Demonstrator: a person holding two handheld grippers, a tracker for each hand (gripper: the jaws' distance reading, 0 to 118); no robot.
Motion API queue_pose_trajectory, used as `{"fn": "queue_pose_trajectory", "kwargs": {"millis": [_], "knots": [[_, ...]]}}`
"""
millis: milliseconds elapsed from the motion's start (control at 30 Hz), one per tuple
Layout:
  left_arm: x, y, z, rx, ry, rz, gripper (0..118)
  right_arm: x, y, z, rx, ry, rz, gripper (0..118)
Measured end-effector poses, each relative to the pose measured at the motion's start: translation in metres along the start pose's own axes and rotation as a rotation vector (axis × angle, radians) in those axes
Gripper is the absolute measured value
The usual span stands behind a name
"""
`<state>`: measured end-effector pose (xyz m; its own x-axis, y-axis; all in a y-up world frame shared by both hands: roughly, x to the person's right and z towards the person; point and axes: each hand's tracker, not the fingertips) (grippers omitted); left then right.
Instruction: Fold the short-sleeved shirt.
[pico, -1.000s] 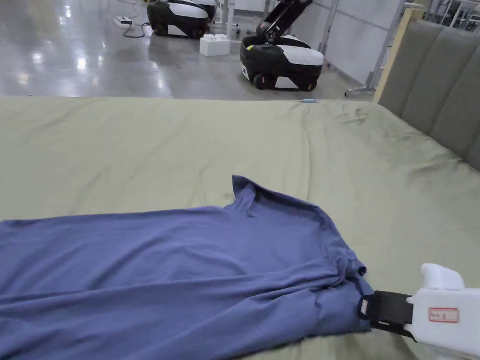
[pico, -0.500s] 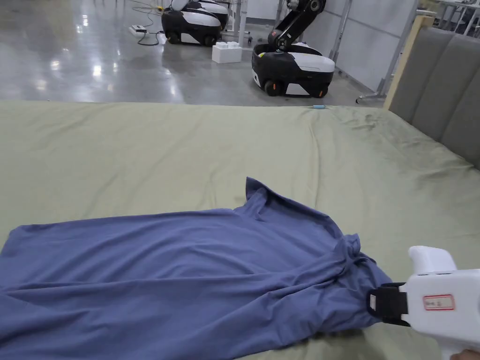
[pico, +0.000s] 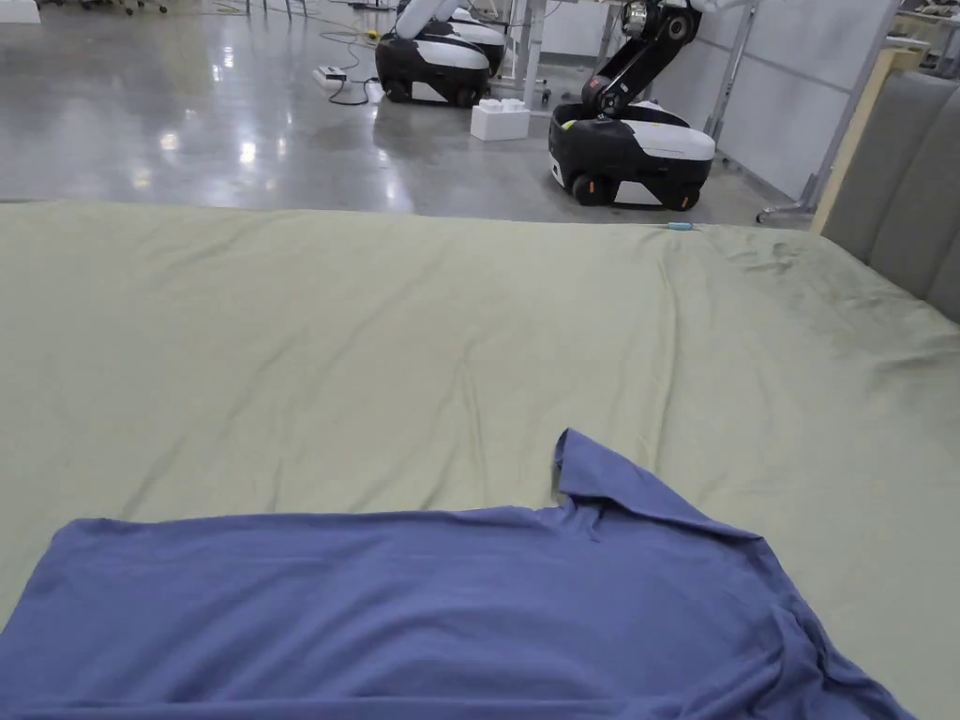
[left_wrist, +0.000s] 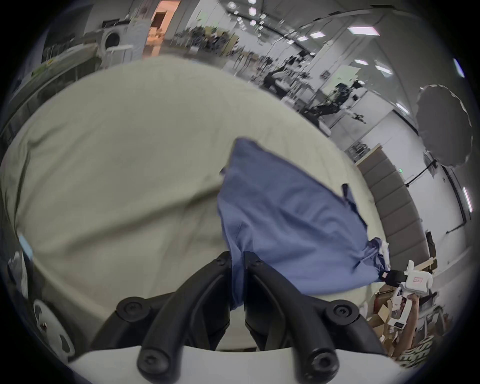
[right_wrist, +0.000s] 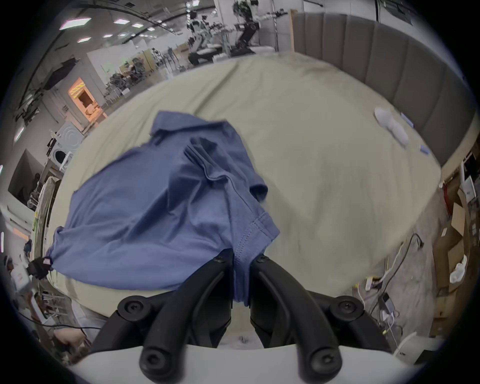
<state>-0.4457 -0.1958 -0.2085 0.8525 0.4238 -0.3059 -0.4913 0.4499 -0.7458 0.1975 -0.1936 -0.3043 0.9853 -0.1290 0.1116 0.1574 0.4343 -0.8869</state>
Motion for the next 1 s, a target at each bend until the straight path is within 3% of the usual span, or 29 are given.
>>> {"fn": "queue_pose_trajectory", "kwargs": {"millis": [100,133,167,233,300,333,367,433,467,500,533,567,600,667,800,967,1000], "knots": [[-0.015,-0.023,-0.026,-0.092,0.093,-0.003,9,-0.007,-0.014,-0.022,-0.054,-0.046,0.049,14],[-0.02,-0.028,-0.028,-0.063,0.041,0.016,9,-0.01,-0.016,-0.024,-0.031,-0.043,0.048,17],[-0.021,-0.029,-0.025,-0.003,0.009,0.05,9,-0.011,-0.016,-0.023,-0.004,-0.051,0.054,25],[-0.028,-0.025,-0.016,-0.008,-0.035,0.124,14,0.0,-0.012,-0.017,0.025,-0.039,0.024,53],[-0.028,-0.02,0.001,-0.001,-0.038,0.138,16,0.002,-0.009,0.004,0.051,-0.037,-0.012,58],[-0.025,-0.017,0.015,0.018,-0.032,0.134,21,0.001,-0.008,0.021,0.096,-0.021,-0.026,67],[-0.023,-0.014,0.027,0.064,-0.022,0.12,31,-0.001,-0.009,0.036,0.153,0.006,-0.031,68],[-0.013,-0.01,0.055,0.187,-0.011,0.076,74,-0.008,-0.011,0.062,0.274,0.059,-0.055,68],[-0.01,-0.008,0.064,0.23,-0.01,0.071,78,-0.012,-0.012,0.069,0.296,0.075,-0.061,68],[-0.006,-0.005,0.071,0.253,-0.02,0.07,77,-0.018,-0.013,0.073,0.286,0.087,-0.064,65],[-0.002,-0.002,0.075,0.27,-0.047,0.07,67,-0.026,-0.014,0.075,0.277,0.09,-0.052,48],[0.001,0.001,0.075,0.272,-0.065,0.068,29,-0.032,-0.016,0.071,0.287,0.09,-0.027,4],[0.006,0.007,0.071,0.284,-0.081,0.086,0,-0.037,-0.018,0.066,0.313,0.064,0.015,2],[0.006,0.02,0.053,0.267,-0.096,0.071,0,-0.05,-0.016,0.055,0.234,0.077,0.082,2],[0.016,0.067,0.01,0.24,-0.08,-0.034,0,-0.056,-0.004,0.037,0.193,0.189,0.044,2],[0.022,0.152,-0.073,0.197,-0.121,-0.021,0,-0.065,0.015,0.032,0.174,0.147,0.053,2],[0.023,0.169,-0.093,0.172,-0.131,-0.06,5,-0.072,0.017,0.033,0.171,0.137,0.06,2]]}}
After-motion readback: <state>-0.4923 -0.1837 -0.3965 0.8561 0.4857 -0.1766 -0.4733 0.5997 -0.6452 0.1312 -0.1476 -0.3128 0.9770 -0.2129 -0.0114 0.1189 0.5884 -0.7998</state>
